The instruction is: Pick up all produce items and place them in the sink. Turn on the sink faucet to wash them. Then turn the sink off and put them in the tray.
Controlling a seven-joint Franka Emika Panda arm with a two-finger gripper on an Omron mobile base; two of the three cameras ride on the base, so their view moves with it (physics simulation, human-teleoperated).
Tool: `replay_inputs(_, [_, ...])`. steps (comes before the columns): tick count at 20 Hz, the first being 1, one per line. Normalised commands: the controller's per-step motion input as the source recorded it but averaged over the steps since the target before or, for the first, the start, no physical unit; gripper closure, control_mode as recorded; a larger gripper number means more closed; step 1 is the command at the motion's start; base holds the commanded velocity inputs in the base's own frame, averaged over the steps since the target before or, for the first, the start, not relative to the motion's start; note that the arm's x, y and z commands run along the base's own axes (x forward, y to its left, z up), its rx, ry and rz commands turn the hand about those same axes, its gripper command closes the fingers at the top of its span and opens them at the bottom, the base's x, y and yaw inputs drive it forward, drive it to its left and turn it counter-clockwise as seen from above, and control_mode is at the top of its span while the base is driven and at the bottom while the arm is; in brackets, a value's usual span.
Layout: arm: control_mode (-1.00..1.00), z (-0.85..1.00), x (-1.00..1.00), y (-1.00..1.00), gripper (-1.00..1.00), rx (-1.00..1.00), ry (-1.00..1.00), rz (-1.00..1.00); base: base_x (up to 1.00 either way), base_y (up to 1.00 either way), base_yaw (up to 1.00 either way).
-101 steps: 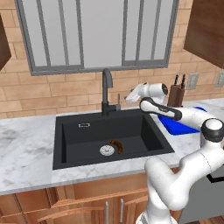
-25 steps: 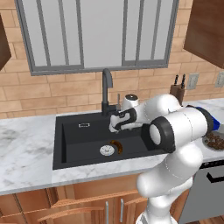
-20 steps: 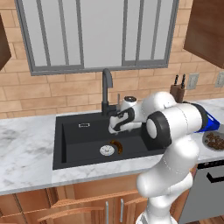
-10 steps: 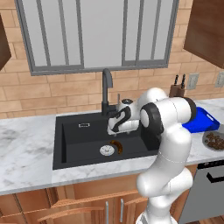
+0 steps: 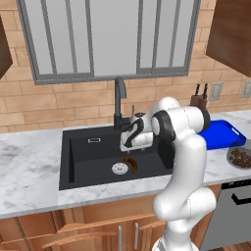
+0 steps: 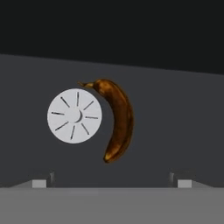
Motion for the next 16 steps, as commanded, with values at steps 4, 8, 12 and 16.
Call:
replay_inputs(4, [-1.0, -0.32, 0.33, -0.01, -1.0, 0.0, 0.04, 0.0, 0.0, 0.0, 0.0])
replay_inputs(8, [-1.0, -0.37, 0.19, 0.0, -1.0, 0.0, 0.05, 0.0, 0.0, 0.0, 0.0])
replay_inputs(12, [-1.0, -0.39, 0.15, 0.0, -1.0, 0.0, 0.05, 0.0, 0.0, 0.0, 0.0])
replay_inputs(16, [-1.0, -0.35, 0.15, 0.0, -1.0, 0.0, 0.04, 0.0, 0.0, 0.0, 0.0])
